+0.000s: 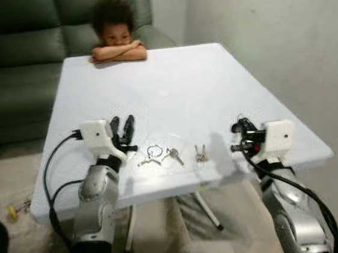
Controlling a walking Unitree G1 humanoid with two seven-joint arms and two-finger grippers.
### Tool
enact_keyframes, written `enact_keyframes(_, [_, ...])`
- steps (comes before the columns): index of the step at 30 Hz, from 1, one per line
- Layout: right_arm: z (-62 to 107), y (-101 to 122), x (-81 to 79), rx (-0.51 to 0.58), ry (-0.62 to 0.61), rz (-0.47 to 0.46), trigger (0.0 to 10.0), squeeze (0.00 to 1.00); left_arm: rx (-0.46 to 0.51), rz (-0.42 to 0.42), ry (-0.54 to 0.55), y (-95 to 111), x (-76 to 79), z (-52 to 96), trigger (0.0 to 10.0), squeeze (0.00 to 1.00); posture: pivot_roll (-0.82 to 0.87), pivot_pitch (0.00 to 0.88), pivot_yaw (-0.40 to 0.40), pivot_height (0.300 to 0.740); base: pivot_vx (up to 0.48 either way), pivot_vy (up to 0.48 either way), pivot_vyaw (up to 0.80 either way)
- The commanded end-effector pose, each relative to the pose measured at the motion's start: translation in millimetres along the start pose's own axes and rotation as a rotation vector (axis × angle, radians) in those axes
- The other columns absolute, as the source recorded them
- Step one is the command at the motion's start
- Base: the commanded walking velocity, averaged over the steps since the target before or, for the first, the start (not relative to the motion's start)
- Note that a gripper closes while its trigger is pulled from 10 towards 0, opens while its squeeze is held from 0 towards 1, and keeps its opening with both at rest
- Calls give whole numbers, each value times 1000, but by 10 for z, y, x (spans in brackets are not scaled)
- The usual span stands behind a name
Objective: Hang keys on a hook
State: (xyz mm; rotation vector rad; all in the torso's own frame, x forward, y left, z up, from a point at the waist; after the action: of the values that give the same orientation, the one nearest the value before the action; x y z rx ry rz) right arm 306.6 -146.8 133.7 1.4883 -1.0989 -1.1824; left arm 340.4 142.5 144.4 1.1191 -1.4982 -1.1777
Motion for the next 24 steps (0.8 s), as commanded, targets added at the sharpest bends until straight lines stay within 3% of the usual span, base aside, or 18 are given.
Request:
enact_keyframes(1, [5,45,61,11,-14,18,10000,0,-28,26,-20,-37,97,-29,10000,0,88,0,-48,740,0,0,-750])
enact_keyframes(12, [2,59,62,13,-16,24,10000,0,-84,49,-6,-117,112,-25,10000,0,89,0,-53,740,0,0,-753])
enact_keyframes(17, [-9,72,67,15,-19,28,10000,0,-87,3,-7,-142,144,-16,10000,0,84,0,-51,740,0,0,-754])
enact_keyframes(24, [-20,83,86,17,-24,36,10000,0,-75,7,-16,-122,166,-25,10000,0,83,0,-50,740,0,0,-754])
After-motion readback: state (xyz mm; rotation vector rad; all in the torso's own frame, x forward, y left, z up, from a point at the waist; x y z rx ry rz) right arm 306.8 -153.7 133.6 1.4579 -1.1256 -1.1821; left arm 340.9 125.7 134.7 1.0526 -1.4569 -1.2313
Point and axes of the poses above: a point about 5 cm out from each wrist's last joint towards the gripper, its own z axis pointing back from the gripper into the wrist, its own y axis along the axis of the wrist's last joint, x = y × z, the point moved 2 cm from there along -z, pointing out of the wrist towards the gripper, and after that the axes turned 6 degrees about -z, right-handed, at the moved point
